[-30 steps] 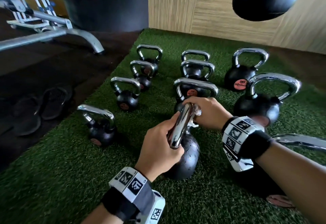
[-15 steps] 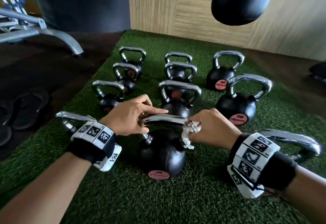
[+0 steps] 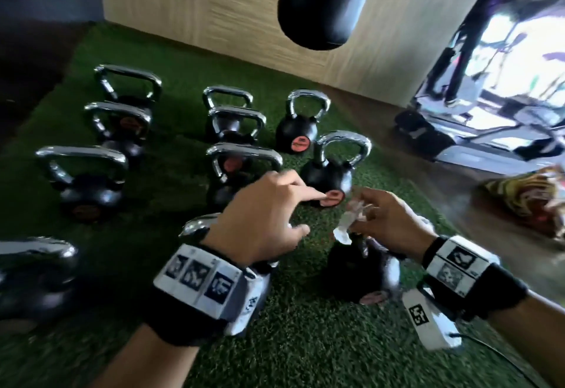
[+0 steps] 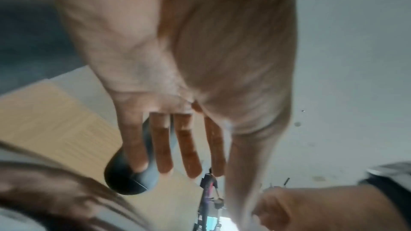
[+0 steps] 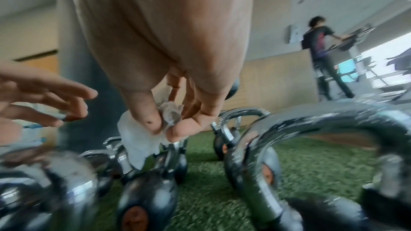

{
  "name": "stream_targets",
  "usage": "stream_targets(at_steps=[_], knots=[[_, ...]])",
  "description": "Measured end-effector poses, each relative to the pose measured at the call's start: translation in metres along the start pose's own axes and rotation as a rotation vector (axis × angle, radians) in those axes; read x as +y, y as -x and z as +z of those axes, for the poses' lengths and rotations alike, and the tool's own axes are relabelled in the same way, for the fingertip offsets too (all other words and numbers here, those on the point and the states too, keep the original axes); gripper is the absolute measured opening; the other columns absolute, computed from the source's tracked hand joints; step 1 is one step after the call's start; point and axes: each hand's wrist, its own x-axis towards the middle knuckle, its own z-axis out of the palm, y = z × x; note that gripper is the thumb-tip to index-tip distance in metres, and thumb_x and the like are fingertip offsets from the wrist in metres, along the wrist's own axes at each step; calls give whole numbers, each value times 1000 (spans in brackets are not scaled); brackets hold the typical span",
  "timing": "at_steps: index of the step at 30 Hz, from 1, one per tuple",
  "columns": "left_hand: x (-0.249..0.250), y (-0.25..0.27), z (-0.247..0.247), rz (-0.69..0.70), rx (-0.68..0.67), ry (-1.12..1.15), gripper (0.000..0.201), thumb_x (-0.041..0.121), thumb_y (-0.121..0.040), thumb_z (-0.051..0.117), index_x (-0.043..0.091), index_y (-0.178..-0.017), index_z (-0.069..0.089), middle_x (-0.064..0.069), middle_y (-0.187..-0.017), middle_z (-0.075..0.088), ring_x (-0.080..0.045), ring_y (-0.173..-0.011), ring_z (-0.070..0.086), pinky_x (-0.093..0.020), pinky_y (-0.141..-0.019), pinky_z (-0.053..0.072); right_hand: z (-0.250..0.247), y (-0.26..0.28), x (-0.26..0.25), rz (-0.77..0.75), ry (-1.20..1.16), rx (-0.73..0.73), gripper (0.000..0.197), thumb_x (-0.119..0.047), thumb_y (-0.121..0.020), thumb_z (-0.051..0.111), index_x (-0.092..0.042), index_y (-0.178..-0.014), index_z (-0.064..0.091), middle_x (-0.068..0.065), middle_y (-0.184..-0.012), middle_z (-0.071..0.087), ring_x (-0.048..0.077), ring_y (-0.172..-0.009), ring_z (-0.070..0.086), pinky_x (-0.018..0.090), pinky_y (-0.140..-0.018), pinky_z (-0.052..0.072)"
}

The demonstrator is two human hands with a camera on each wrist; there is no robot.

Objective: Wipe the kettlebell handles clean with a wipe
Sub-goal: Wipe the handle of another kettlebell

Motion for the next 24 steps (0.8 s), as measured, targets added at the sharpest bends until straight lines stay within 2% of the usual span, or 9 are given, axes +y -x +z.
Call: stream_targets(at_steps=[4, 6, 8, 10, 13, 16, 19, 22, 24], knots=[[38, -33, 49, 39, 201, 198, 55, 28, -87, 74, 36, -139, 59, 9, -122, 57, -12, -117, 55, -26, -104, 47, -57, 3, 3, 123, 132, 157, 24, 3, -70, 84, -14, -80, 71, 2, -76, 71, 17, -71, 64, 18, -66, 52], [49, -45, 78, -46, 267, 360, 59, 19, -84, 76, 32, -139, 59, 6, -122, 59, -11, -116, 58, -21, -105, 44, -82, 3, 8, 189, 69, 231, 32, 4, -59, 88, -4, -87, 73, 6, -77, 71, 15, -72, 63, 10, -63, 47], [55, -52, 113, -198, 315, 513, 65, 18, -78, 80, 29, -138, 58, 5, -122, 58, -12, -116, 57, -20, -104, 43, -97, 7, 14, 167, 199, 281, 24, 1, -71, 81, -9, -92, 78, 2, -85, 74, 9, -75, 61, 1, -61, 39], [56, -54, 153, -411, 285, 625, 73, 28, -72, 86, 32, -138, 54, 1, -126, 54, -15, -119, 54, -30, -104, 44, -106, 14, 26, 136, 266, 303, 20, 3, -79, 72, -8, -94, 79, 3, -83, 73, 4, -71, 57, 2, -60, 38], [51, -57, 212, -654, 160, 707, 89, 47, -64, 91, 33, -141, 48, -6, -139, 47, -24, -132, 45, -39, -111, 40, -113, 23, 48, 69, 324, 286, 25, 1, -80, 68, -11, -99, 78, -1, -87, 74, 2, -80, 61, 14, -75, 46], [42, -68, 251, -662, 141, 595, 102, 61, -54, 92, 29, -142, 50, -11, -138, 51, -29, -132, 47, -43, -113, 39, -113, 24, 76, 31, 297, 255, 33, 9, -80, 65, -6, -108, 76, 10, -95, 74, 0, -83, 59, 13, -79, 44], [35, -87, 278, -660, 172, 610, 98, 66, -52, 91, 25, -135, 59, -9, -135, 60, -28, -127, 55, -42, -111, 44, -109, 15, 101, -28, 174, 240, 39, 11, -76, 67, -13, -106, 75, 4, -88, 74, 4, -73, 60, 15, -70, 46], [29, -99, 292, -737, 108, 727, 89, 81, -48, 78, 23, -115, 71, 2, -113, 75, -19, -112, 68, -39, -102, 52, -116, -9, 112, -78, -2, 108, 43, 11, -77, 68, -12, -113, 66, 4, -92, 70, 16, -76, 61, 36, -71, 52], [27, -96, 300, -738, 88, 769, 67, 80, -52, 74, 29, -96, 77, 13, -87, 79, -8, -93, 73, -34, -90, 57, -124, -28, 116, -144, 46, 27, 36, 2, -77, 74, -18, -106, 68, -3, -93, 71, 15, -78, 65, 33, -73, 54]])
